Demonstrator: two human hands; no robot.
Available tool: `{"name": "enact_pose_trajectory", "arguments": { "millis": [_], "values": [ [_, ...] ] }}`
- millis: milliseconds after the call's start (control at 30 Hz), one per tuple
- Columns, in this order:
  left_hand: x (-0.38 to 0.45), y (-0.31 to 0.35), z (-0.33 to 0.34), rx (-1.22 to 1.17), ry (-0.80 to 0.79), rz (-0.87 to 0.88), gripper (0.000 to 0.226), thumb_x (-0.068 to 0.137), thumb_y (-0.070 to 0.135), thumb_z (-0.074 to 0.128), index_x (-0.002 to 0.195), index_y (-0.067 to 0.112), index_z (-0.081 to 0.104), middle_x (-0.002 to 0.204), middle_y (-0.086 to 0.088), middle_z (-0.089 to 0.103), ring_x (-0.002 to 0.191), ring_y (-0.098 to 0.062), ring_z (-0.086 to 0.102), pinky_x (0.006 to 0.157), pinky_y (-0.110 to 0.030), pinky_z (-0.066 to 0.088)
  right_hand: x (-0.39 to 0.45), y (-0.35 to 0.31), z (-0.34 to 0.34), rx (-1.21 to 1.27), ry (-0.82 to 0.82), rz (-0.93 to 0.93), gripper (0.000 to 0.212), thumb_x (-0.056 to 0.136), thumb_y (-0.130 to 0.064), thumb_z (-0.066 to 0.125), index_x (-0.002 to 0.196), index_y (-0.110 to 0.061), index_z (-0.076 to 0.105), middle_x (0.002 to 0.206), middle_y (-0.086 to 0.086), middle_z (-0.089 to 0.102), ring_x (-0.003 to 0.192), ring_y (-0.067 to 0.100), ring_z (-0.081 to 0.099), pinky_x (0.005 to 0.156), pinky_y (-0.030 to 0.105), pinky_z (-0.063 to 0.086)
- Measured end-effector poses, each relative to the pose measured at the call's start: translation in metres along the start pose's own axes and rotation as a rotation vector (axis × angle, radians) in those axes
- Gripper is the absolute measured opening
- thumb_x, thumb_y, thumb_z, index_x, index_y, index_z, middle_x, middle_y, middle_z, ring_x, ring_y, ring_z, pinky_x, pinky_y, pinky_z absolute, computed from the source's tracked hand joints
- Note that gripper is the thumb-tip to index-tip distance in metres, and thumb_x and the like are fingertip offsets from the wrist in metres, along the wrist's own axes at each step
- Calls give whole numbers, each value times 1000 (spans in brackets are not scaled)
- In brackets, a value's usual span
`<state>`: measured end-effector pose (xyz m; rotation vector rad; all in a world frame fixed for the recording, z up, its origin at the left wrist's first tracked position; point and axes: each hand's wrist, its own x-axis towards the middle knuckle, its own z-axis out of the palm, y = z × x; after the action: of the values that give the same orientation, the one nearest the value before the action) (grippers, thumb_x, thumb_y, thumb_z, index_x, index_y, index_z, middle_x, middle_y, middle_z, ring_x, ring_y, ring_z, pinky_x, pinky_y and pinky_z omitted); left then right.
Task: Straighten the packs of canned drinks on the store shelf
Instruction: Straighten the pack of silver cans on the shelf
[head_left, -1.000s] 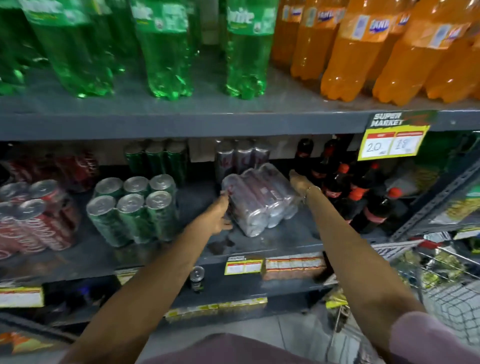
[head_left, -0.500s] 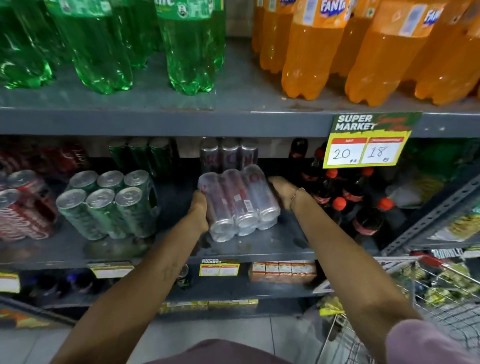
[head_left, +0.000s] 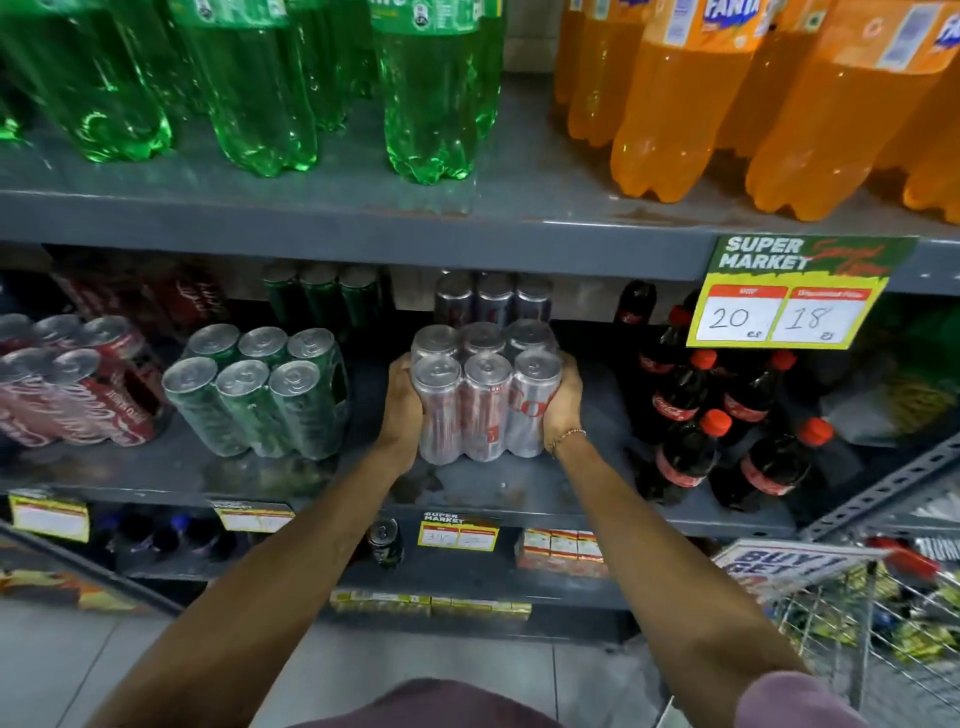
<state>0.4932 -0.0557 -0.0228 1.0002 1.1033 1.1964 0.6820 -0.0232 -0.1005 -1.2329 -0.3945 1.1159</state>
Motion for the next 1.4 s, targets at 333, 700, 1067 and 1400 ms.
{"name": "enact_pose_trajectory", "arguments": {
  "millis": [333, 700, 1067, 1400],
  "values": [
    [-10, -27, -15, 27, 29, -39, 69, 97, 61, 15, 136, 16, 51, 126, -2, 64, 115, -13, 60, 98, -28, 49, -65, -40, 6, -142, -56, -102, 46, 76, -50, 45, 99, -13, 61, 95, 9, 69, 86, 21, 64, 83, 38, 51],
    [-5, -27, -20, 426, -57, 150, 102, 73, 72, 43, 145, 3, 24, 146, -9, 43, 136, -11, 42, 116, -34, 33, -94, -18, 21, -65, 167, -60, 27, 88, -38, 37, 95, -18, 55, 103, 8, 60, 106, 27, 56, 92, 40, 46],
    [-77, -32, 22, 567, -303, 32, 142, 52, 82, 48, 150, 6, -21, 159, -8, -29, 150, -20, -15, 124, -41, 4, -103, -11, 6, -195, 28, -68, 89, 76, -81, 16, 107, -18, 68, 113, 7, 71, 109, 20, 63, 107, 43, 43],
    [11, -26, -71, 479, -108, 82, 32, 94, 12, 57, 126, 7, 61, 125, -13, 65, 110, -22, 61, 96, -29, 45, -187, 49, 56, -600, 274, -522, 52, 89, -50, 19, 97, -8, 48, 105, 8, 48, 99, 16, 41, 98, 45, 33]
  ]
}}
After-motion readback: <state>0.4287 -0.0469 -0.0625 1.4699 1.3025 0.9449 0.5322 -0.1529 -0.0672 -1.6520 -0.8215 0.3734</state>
